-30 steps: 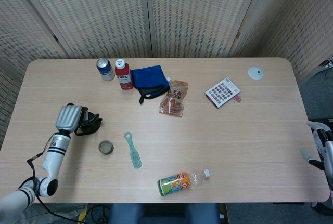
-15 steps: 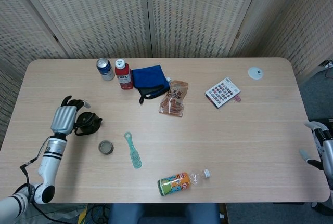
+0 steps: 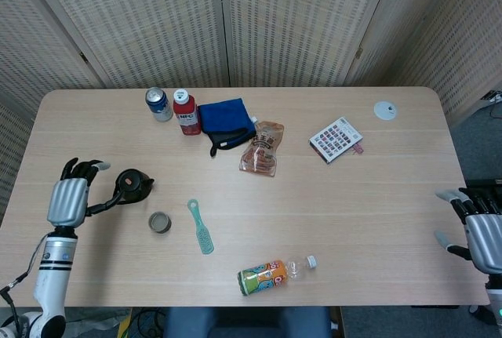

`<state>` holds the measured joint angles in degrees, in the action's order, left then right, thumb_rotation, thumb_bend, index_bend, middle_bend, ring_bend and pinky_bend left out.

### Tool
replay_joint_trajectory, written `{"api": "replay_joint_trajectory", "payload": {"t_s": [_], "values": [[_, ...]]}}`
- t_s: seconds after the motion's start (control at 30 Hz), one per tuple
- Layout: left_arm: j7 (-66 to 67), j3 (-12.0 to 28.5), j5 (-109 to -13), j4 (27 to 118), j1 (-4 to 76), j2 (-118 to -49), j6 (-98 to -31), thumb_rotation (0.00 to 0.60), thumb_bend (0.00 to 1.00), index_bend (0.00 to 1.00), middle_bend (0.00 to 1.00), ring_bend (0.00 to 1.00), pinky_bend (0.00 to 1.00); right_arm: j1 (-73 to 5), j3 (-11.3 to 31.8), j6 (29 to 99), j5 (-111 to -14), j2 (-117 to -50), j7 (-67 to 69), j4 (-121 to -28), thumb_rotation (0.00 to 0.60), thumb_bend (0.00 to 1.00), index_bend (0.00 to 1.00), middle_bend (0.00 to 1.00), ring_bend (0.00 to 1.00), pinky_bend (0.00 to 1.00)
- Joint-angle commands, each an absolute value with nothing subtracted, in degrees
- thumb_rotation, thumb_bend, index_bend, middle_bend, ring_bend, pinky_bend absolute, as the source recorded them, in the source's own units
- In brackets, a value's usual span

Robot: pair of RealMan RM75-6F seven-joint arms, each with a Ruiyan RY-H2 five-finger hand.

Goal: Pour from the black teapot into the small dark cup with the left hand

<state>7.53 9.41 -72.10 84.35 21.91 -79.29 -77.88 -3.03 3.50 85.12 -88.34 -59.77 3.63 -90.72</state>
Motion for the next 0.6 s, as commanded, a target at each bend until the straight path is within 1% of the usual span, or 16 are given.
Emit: {"api": "replay_joint_trajectory", "payload": {"t_s": [0.03,0.1,0.17,0.27,0.33,0.47,0.6], "values": [[8.92,7.82,-73.91,87.35,19.44,-77.75,-80.56,0.118,0.15,0.26,0.22,0.18,0.07,-3.09,3.32,85.3,-88.73,-59.8,3.87,-90.65,0.6,0.2,0.26,0.25,0.16,0.16],[9.37,7.0,-74.99,88.43,18.21,-77.09,-82.21,0.123,0.15,0.26,0.22,0.18,0.07,-3.12,3.16,85.56,-89.23,-60.02,4.1,-90.52,0.6,0.2,0.26,0.25,0.16,0.16],[11.45,5.19,-77.16,89.8,15.85,-76.25,-85.78,0.13,0.15,0.26,0.22,0.19,0.07,-3.28,2.67,85.5,-90.21,-60.31,4.33,-90.42,0.6,0.2,0.26,0.25,0.16,0.16],[12.1,3.85,-78.73,91.66,13.58,-75.44,-88.51,0.144,0.15,0.26,0.22,0.19,0.07,-3.31,2.38,85.74,-90.81,-60.52,4.31,-90.49,0.6,0.2,0.26,0.25,0.16,0.16],[12.14,3.11,-79.48,92.39,12.43,-74.98,-89.59,0.148,0.15,0.26,0.22,0.19,0.07,-3.3,2.24,85.93,-91.1,-60.63,4.39,-90.69,0.6,0.2,0.26,0.25,0.16,0.16],[13.51,1.33,-81.01,93.54,10.14,-74.21,-91.24,0.18,0.15,0.27,0.22,0.19,0.07,-3.49,2.11,86.1,-91.6,-61.02,4.08,-90.9,0.6,0.2,0.26,0.25,0.16,0.16],[13.75,0.48,-81.92,94.6,8.76,-73.79,-91.81,0.185,0.15,0.27,0.22,0.19,0.06,-3.72,2.18,86.39,-92.01,-61.52,3.67,-91.09,0.6,0.2,0.26,0.25,0.16,0.16]]}}
